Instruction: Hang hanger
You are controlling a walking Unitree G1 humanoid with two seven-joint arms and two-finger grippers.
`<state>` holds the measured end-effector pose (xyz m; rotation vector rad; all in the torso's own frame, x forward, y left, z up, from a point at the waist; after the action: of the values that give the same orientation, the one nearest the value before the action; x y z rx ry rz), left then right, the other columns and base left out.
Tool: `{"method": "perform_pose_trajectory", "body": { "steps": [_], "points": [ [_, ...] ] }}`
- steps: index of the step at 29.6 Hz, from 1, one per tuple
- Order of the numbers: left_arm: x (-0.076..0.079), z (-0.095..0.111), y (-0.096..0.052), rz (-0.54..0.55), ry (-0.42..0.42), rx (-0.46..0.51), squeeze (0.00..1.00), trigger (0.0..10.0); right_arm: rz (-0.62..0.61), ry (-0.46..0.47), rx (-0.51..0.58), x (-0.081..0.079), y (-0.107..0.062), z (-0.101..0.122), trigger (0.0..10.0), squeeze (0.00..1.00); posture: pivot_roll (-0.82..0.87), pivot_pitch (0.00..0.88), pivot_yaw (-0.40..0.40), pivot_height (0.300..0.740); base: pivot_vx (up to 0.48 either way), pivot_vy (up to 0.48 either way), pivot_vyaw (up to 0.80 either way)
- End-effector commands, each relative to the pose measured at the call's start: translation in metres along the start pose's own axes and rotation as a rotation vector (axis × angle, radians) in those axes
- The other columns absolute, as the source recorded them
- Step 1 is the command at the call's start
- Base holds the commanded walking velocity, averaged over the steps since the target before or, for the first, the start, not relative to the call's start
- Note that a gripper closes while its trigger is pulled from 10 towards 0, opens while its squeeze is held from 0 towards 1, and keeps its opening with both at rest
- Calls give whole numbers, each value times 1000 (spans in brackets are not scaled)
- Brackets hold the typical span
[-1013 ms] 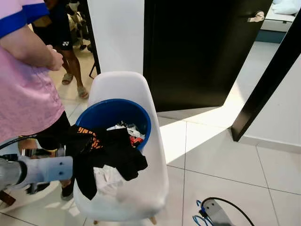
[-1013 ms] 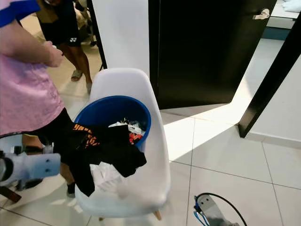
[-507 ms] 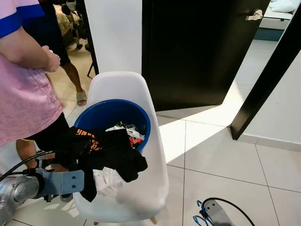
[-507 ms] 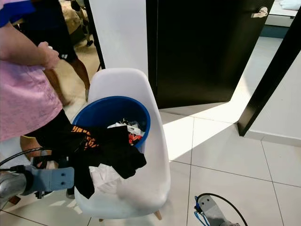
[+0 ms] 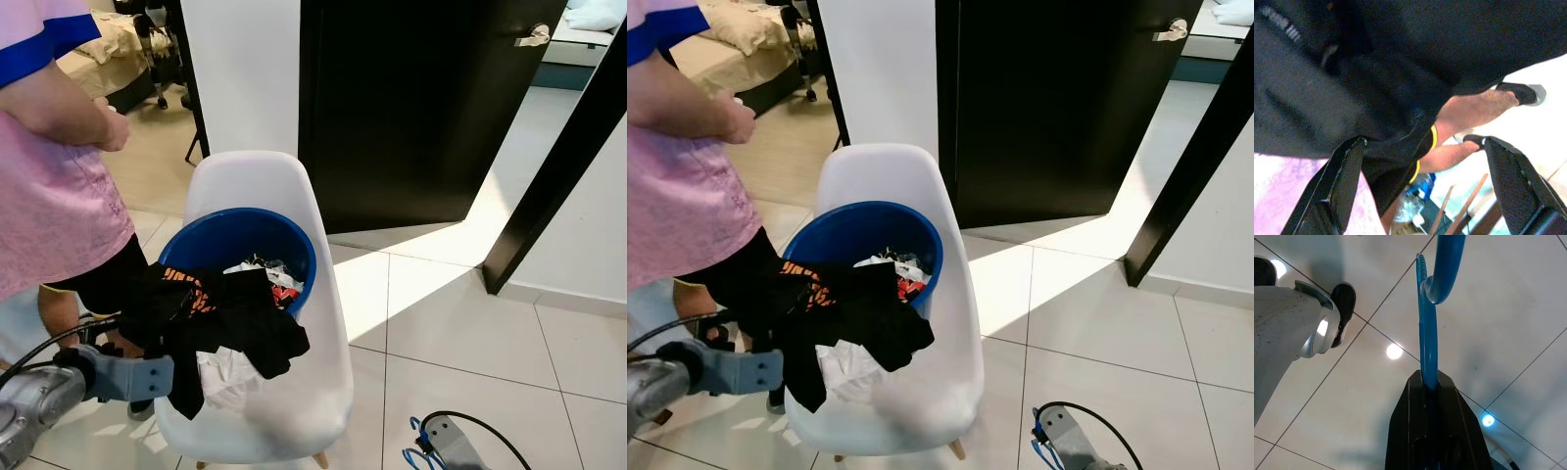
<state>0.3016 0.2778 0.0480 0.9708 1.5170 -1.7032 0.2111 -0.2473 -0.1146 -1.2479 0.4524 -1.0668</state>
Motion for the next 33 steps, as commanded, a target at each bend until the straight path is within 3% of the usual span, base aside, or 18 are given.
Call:
{"method": "perform_pose_trajectory", "body": {
  "steps": [1, 8, 10, 13, 19, 25, 26, 27, 28, 29, 30, 33],
  "points": [
    [7, 4, 4, 1, 11, 9, 0, 10000, 8, -15, -11, -3, 0, -3, 10000, 0, -61, 56, -17, 740, 0, 0, 0],
    [0, 5, 13, 109, 26, 10, 0, 10000, 9, -14, -10, -2, 0, -3, 10000, 0, -66, 58, -21, 740, 0, 0, 0],
    [-10, 11, 18, 185, 18, 30, 0, 8275, 12, -19, -9, -2, 0, -3, 10000, 0, -69, 61, -20, 740, 0, 0, 0],
    [-11, 14, 20, 200, 18, 45, 0, 8431, 13, -19, -9, -3, 0, -3, 10000, 0, -72, 61, -20, 740, 0, 0, 0],
    [-6, 21, 28, 210, 16, 70, 0, 10000, 14, -15, -8, -2, 0, -4, 10000, 0, -78, 64, -22, 740, 0, 0, 0],
    [0, 23, 30, 205, 17, 76, 0, 10000, 14, -16, -9, -2, 0, -4, 10000, 0, -81, 68, -25, 740, 0, 0, 0],
    [-1, 22, 30, 212, 17, 78, 0, 8431, 14, -16, -10, -2, 0, -5, 10000, 0, -80, 69, -26, 740, 0, 0, 0],
    [-1, 22, 30, 212, 17, 78, 0, 8431, 14, -16, -10, -2, 0, -5, 10000, 0, -80, 69, -26, 740, 0, 0, 0],
    [-4, 22, 29, 223, 16, 81, 0, 4275, 15, -16, -10, -2, 0, -5, 10000, 0, -78, 69, -26, 740, 0, 0, 0],
    [-4, 22, 29, 223, 16, 81, 0, 4275, 15, -16, -10, -2, 0, -5, 10000, 0, -78, 69, -26, 740, 0, 0, 0],
    [-8, 22, 29, 235, 15, 83, 0, 0, 16, -17, -10, -2, 0, -5, 10000, 0, -78, 69, -26, 740, 0, 0, 0],
    [-15, 20, 28, 262, 15, 85, 0, 0, 18, -20, -10, -3, 0, -5, 10000, 0, -74, 71, -27, 740, 0, 0, 0]
  ]
}}
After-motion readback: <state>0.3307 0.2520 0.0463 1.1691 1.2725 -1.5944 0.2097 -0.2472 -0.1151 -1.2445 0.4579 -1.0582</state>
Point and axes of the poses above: a point about 5 cm out from each wrist's last joint towards the gripper, its own y axis pointing out of the wrist towards the gripper, its own z axis along the axis of the wrist's last joint, x = y × z, the point moved 5 cm from there along y, pointing out of the wrist towards the gripper, and after that the axes turned 4 degrees about -y, right-handed, at the moved point
